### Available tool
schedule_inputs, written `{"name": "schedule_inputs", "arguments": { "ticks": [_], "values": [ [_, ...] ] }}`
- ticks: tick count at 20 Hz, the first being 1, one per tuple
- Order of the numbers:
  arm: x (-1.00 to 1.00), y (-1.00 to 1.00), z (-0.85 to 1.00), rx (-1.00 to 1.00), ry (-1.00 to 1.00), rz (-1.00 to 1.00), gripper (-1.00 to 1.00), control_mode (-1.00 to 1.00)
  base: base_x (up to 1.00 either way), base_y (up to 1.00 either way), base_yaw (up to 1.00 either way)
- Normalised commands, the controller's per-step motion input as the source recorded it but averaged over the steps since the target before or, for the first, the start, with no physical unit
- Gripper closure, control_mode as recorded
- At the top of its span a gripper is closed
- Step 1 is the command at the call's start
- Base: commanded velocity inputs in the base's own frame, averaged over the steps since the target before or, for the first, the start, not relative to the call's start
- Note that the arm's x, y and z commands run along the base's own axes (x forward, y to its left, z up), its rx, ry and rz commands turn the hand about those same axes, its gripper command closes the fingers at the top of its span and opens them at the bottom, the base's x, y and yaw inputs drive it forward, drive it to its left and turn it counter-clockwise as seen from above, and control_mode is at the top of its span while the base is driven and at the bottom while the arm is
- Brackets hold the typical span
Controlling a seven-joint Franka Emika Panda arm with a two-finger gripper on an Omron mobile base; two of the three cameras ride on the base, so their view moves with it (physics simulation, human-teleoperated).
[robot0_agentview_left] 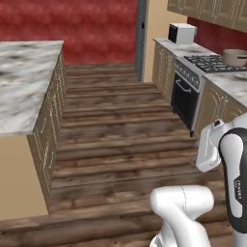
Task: Move the pot and pan from the stove into the sink.
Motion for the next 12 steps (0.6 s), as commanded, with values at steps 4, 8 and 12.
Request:
{"name": "schedule_inputs", "arguments": {
  "ticks": [4, 8, 12],
  "values": [
    [0.00, 0.00, 0.00, 0.00, 0.00, 0.00, -1.00, 1.00, 0.84, 0.00, -0.09],
    [0.00, 0.00, 0.00, 0.00, 0.00, 0.00, -1.00, 1.00, 0.83, 0.04, -0.06],
    [0.00, 0.00, 0.00, 0.00, 0.00, 0.00, -1.00, 1.00, 0.86, 0.08, -0.03]
  ]
}}
